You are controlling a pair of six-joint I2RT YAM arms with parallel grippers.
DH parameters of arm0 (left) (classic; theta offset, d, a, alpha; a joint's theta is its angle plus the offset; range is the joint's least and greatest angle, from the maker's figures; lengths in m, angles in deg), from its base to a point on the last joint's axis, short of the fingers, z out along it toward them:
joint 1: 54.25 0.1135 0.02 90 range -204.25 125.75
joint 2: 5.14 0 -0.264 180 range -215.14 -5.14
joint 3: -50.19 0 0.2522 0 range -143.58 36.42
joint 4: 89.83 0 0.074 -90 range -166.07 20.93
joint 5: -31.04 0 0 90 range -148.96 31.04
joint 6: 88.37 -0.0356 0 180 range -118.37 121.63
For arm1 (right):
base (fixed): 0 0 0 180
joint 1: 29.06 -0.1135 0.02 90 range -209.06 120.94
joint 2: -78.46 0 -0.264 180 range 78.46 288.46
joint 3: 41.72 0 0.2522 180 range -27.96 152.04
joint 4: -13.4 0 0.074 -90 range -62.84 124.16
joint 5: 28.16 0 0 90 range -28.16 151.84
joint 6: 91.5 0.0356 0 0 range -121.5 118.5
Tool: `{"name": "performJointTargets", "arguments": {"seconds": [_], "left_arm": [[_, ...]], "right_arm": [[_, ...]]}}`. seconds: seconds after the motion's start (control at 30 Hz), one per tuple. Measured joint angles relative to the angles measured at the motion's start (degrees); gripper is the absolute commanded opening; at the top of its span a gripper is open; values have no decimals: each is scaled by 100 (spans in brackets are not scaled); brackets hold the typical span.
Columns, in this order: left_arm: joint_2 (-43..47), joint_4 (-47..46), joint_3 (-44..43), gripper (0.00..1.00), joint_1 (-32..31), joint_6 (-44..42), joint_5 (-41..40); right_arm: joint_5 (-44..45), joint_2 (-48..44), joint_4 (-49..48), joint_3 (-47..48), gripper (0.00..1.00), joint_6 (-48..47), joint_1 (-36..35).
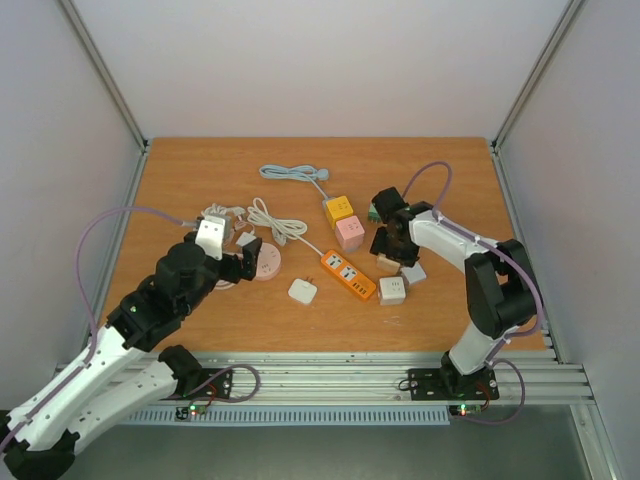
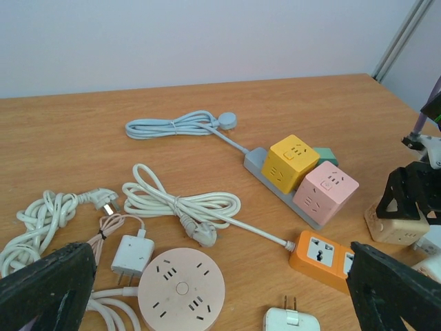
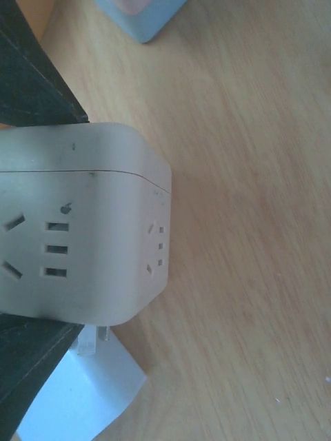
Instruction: Insert the plug
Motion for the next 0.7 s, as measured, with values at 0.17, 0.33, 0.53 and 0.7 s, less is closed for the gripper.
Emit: {"name": "performJointTargets", "arguments": {"seconds": [0.17, 0.33, 0.53, 0.7], "left_arm": [[-2, -81, 0, 99, 0, 105, -74], [-59, -120, 2, 99, 0, 304, -103], [-251, -240, 4, 99, 2, 468, 2], [-479, -479, 11, 99, 0, 474, 629]], "right_arm": [[153, 96, -13, 83, 48, 33, -4], [227, 98, -9, 83, 45, -28, -4], [168, -181, -33, 55, 45, -184, -4], [-411, -1067, -66, 37, 46, -496, 0]]}}
